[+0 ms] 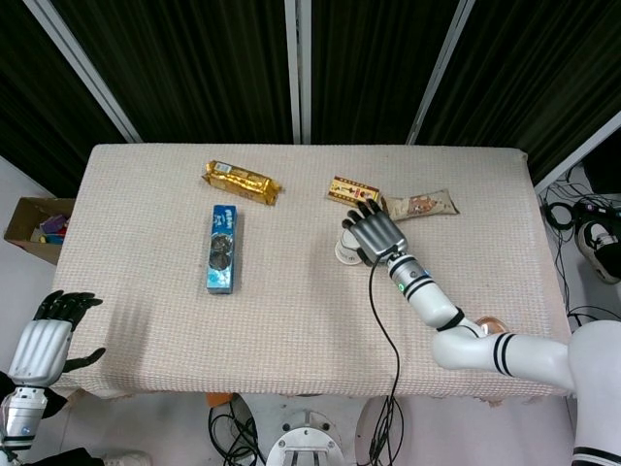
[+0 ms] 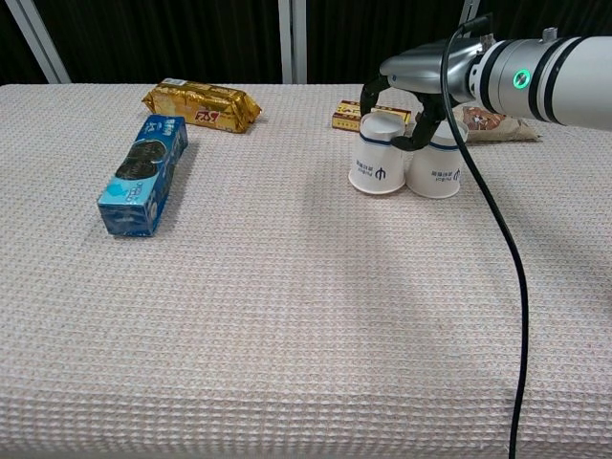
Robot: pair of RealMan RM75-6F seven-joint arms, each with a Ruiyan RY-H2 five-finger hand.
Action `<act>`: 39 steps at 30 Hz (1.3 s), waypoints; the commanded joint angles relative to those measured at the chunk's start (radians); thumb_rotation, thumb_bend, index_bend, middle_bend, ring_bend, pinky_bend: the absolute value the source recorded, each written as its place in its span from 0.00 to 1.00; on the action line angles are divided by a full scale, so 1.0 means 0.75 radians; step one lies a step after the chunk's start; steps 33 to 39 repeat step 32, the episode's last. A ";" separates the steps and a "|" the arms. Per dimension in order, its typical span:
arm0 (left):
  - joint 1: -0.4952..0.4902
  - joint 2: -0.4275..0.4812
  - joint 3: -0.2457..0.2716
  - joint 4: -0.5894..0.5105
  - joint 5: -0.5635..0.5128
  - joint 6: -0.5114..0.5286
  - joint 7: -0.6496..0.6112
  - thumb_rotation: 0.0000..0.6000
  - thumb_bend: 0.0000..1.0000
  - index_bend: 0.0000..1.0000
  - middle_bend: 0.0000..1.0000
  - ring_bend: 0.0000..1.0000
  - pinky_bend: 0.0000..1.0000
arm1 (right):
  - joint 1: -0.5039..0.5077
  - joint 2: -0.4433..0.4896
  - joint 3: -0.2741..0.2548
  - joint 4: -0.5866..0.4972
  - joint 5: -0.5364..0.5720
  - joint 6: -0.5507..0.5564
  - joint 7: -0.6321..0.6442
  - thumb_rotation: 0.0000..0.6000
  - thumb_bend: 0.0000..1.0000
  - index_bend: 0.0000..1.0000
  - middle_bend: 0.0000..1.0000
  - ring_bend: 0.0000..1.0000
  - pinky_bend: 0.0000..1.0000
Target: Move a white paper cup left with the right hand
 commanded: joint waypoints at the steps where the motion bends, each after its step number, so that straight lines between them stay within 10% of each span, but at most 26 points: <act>1: 0.002 -0.003 0.001 0.004 0.001 0.002 -0.003 1.00 0.00 0.26 0.21 0.16 0.13 | -0.002 -0.013 -0.007 0.016 -0.003 -0.001 0.003 1.00 0.38 0.30 0.18 0.03 0.10; 13: 0.007 -0.012 0.001 0.015 0.009 0.019 -0.012 1.00 0.00 0.26 0.21 0.16 0.13 | -0.048 0.078 -0.023 -0.114 0.001 0.091 -0.020 1.00 0.37 0.01 0.09 0.02 0.08; 23: 0.023 -0.009 -0.008 0.029 0.001 0.053 -0.018 1.00 0.00 0.26 0.21 0.16 0.13 | -0.544 0.433 -0.188 -0.503 -0.443 0.755 0.218 1.00 0.36 0.01 0.06 0.00 0.03; 32: 0.034 -0.003 -0.024 -0.001 0.018 0.105 0.017 1.00 0.00 0.26 0.21 0.16 0.13 | -1.004 0.468 -0.396 -0.342 -0.738 1.111 0.635 1.00 0.36 0.00 0.02 0.00 0.00; 39: 0.034 -0.003 -0.024 -0.001 0.018 0.105 0.017 1.00 0.00 0.26 0.21 0.16 0.13 | -1.004 0.468 -0.396 -0.342 -0.738 1.111 0.635 1.00 0.36 0.00 0.02 0.00 0.00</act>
